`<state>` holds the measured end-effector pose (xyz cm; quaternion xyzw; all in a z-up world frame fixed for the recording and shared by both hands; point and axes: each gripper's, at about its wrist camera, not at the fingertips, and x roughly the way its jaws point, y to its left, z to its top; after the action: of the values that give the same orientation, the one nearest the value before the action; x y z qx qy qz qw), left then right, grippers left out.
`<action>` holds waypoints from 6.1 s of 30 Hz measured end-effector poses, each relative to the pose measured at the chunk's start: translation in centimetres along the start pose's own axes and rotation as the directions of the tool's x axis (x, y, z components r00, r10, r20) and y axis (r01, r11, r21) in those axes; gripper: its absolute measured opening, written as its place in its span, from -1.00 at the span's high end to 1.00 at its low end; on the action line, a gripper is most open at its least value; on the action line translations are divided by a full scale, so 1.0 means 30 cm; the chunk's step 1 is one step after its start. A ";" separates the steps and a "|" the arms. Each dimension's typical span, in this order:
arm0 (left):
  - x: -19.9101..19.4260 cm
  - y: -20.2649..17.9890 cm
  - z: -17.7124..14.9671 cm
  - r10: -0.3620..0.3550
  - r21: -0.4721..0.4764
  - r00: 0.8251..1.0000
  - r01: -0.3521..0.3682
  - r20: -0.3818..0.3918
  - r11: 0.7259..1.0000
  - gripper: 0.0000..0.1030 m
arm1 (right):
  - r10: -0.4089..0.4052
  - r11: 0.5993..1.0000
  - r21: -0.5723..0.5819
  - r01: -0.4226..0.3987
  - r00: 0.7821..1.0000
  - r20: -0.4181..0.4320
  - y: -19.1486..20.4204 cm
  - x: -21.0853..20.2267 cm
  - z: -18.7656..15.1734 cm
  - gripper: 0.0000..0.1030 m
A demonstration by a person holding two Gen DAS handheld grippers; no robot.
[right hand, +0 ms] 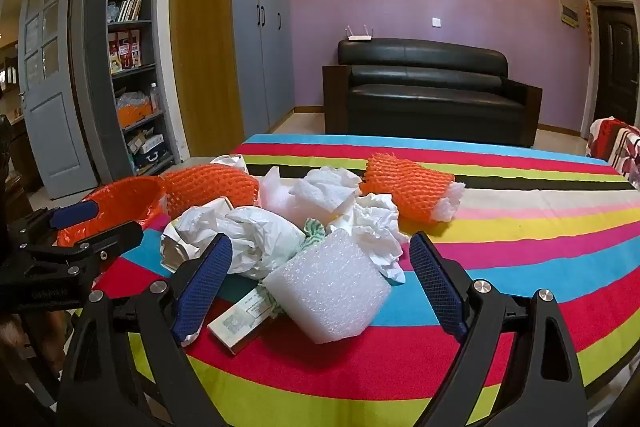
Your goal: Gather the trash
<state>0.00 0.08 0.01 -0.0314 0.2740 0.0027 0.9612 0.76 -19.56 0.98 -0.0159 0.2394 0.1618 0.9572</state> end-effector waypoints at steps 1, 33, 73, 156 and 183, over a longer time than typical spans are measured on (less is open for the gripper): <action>-0.001 0.000 0.000 0.001 0.000 1.000 -0.001 0.003 1.000 -0.92 | 0.001 1.000 0.000 -0.001 1.000 0.000 0.000 0.001 0.001 -0.64; -0.005 -0.002 0.005 0.008 0.006 1.000 -0.008 0.007 1.000 -0.92 | 0.002 1.000 0.003 -0.002 1.000 -0.005 0.006 -0.007 -0.001 -0.64; -0.006 0.000 0.005 0.008 0.006 1.000 -0.008 0.009 1.000 -0.92 | 0.004 1.000 0.003 -0.004 1.000 -0.003 0.011 -0.008 0.006 -0.64; 0.220 -0.014 0.047 -0.175 -0.122 0.961 0.151 -0.216 0.981 0.00 | -0.021 0.999 0.021 0.026 0.982 -0.190 -0.022 0.131 0.001 0.11; 0.125 0.004 0.089 -0.203 -0.124 0.967 0.185 -0.155 0.975 0.01 | -0.135 0.991 -0.048 0.128 0.968 -0.210 -0.002 0.158 -0.025 -0.66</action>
<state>4.59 0.31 0.28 -0.1102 0.3487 -0.0792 0.9274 4.38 -18.26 -1.87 -0.0651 0.3359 0.0993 0.9344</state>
